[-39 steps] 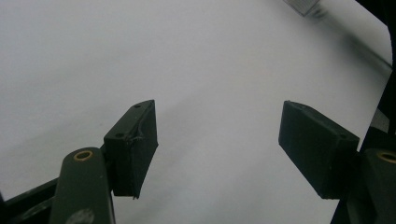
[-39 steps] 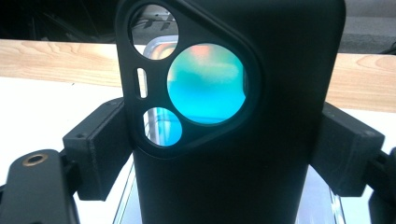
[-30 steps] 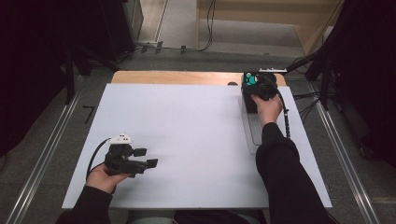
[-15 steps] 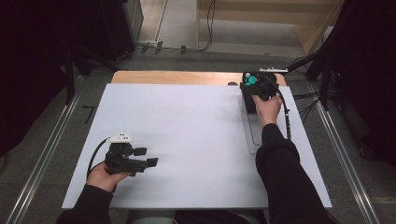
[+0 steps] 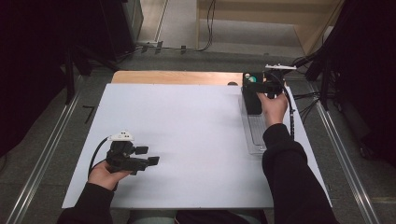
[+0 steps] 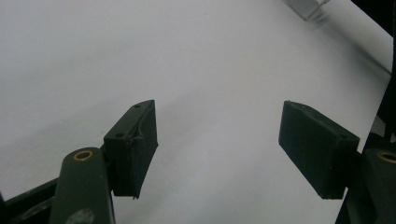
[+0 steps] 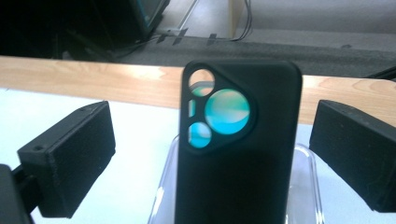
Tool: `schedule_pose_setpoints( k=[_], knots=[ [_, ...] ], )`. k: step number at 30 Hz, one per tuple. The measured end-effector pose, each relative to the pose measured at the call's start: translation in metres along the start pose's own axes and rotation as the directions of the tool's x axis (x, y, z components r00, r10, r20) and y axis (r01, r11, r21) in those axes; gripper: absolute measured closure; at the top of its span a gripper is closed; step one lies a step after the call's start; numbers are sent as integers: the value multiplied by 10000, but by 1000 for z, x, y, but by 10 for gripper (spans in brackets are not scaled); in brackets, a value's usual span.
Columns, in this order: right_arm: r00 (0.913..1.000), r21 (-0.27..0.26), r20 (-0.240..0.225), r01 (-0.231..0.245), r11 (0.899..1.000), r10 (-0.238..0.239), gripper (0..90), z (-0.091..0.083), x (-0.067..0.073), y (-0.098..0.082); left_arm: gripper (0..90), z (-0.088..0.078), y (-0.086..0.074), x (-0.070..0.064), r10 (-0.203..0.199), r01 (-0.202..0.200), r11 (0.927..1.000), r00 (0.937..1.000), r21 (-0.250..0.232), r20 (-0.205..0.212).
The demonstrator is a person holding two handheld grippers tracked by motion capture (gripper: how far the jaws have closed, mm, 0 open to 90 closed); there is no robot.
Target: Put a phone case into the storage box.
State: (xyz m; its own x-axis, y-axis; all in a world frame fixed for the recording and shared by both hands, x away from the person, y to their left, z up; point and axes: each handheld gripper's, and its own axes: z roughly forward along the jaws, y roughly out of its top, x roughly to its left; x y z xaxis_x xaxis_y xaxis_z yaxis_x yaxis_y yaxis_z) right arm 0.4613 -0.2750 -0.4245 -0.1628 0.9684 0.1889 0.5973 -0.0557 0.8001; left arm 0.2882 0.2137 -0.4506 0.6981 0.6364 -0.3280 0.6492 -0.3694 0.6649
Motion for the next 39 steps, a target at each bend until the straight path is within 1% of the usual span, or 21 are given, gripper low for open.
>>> schedule_pose_setpoints(
  k=[4,6,8,10,11,13,18,21,22,23,24,25,28,31,32,34,36,39],
  knots=[
    [9989,258,-469,16,9997,-4,0,-6,6,0,282,-1,1,1,24,-24,10000,10000,22,60],
    [9969,296,-776,-111,9995,134,0,-9,9,-2,282,-2,2,1,-13,13,10000,10000,-50,78],
    [9963,313,-854,5,9995,21,0,-10,11,-5,282,-2,3,2,-41,42,9999,10000,-117,78],
    [9942,535,-1074,-17,9986,74,0,-12,14,-6,282,-3,3,2,-59,60,9999,10000,-94,78],
    [9930,584,-1180,44,9983,26,0,-12,15,-7,281,-3,3,2,-22,22,10000,10000,-40,88],
    [9912,633,-1319,153,9979,-68,0,-15,19,-9,282,-2,4,2,30,-30,10000,9999,5,99],
    [9830,756,-1830,293,9967,-150,0,-23,27,-12,282,-1,5,2,87,-87,10000,9998,16,167],
    [9754,835,-2197,390,9957,-198,0,-28,33,-16,281,-1,5,2,120,-122,9999,9997,61,224],
    [9721,912,-2334,469,9947,-244,18,-29,35,-17,282,-1,5,1,123,-125,9999,9997,71,207],
    [9718,954,-2340,525,9941,-288,81,-31,37,-19,281,0,6,1,144,-145,9999,9996,65,239],
    [9705,937,-2382,615,9937,-376,124,-33,40,-21,281,-1,6,1,143,-144,9999,9996,41,251],
    [9686,903,-2439,723,9933,-484,123,-35,42,-23,281,-2,6,0,174,-175,9998,9995,36,276],
    [9629,924,-2635,848,9921,-577,123,-38,46,-27,281,-2,6,0,229,-229,9997,9993,15,312],
    [9581,1098,-2780,1032,9886,-692,124,-40,50,-32,281,-1,6,0,204,-205,9998,9994,21,292],
    [9545,1128,-2884,1124,9872,-757,132,-41,52,-33,281,-1,6,1,219,-221,9998,9993,34,313],
    [9402,1216,-3296,1322,9837,-856,193,-42,56,-36,281,-1,7,1,202,-202,9998,9990,4,401],
    [9359,1256,-3385,1480,9810,-979,199,-43,61,-39,281,-1,7,2,188,-189,9998,9989,7,421],
    [9290,1283,-3556,1570,9792,-1023,200,-45,68,-44,281,0,7,2,214,-214,9998,9989,2,424]
  ],
)
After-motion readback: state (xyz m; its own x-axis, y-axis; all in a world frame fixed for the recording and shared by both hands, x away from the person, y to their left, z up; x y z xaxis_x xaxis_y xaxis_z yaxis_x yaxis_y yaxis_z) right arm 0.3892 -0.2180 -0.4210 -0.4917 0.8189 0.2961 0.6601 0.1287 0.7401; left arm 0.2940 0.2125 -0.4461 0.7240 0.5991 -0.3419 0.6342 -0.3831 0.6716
